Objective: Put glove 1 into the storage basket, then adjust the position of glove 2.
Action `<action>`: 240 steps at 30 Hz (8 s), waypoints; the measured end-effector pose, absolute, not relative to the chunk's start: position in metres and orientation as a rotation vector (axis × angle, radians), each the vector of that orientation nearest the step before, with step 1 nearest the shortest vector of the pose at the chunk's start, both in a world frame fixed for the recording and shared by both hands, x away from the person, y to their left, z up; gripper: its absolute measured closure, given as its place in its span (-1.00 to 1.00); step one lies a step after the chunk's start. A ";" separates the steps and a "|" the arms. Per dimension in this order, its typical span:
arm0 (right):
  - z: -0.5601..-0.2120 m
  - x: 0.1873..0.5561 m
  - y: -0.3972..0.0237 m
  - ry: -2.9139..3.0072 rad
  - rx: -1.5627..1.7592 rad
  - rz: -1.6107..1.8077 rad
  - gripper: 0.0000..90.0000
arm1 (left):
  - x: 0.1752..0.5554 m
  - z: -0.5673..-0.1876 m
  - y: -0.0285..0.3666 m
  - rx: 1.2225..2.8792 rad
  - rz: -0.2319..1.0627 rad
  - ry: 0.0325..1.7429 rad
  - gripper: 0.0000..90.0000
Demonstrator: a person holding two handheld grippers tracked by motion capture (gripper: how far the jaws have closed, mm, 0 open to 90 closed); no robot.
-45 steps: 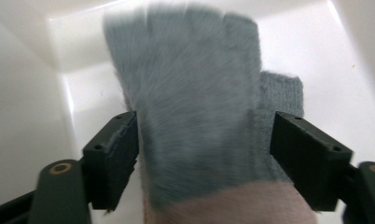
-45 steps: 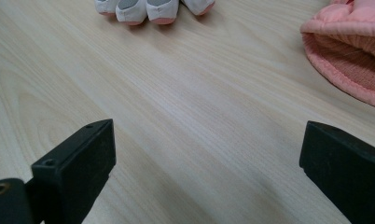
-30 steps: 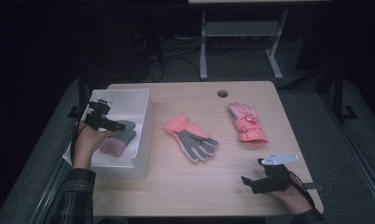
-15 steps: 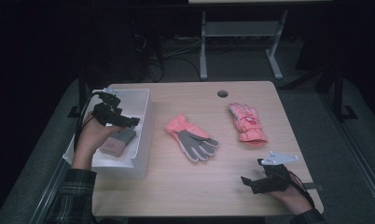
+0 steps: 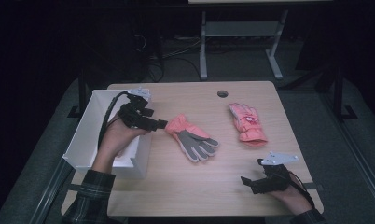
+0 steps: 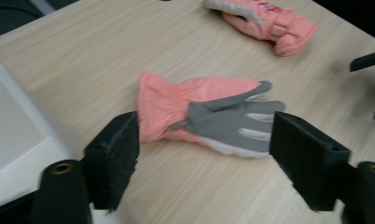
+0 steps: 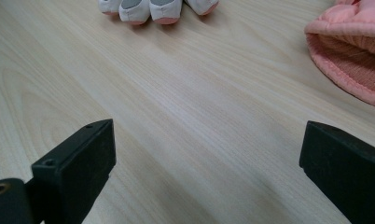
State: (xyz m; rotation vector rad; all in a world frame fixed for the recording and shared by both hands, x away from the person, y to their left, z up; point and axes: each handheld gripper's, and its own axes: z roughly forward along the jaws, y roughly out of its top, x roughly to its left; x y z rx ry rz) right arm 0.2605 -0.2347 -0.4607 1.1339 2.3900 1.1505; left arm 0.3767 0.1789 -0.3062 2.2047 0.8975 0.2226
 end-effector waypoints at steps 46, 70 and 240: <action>-0.460 0.261 -0.235 2.394 1.118 1.169 -0.93 | 0.415 -0.425 0.091 2.378 0.282 0.954 0.99; -0.459 0.261 -0.235 2.391 1.115 1.170 -0.93 | 0.388 -0.431 0.060 2.419 0.077 0.808 1.00; -0.407 0.420 -0.241 2.248 1.441 1.046 0.40 | 0.273 -0.450 0.116 2.366 0.178 0.547 -0.67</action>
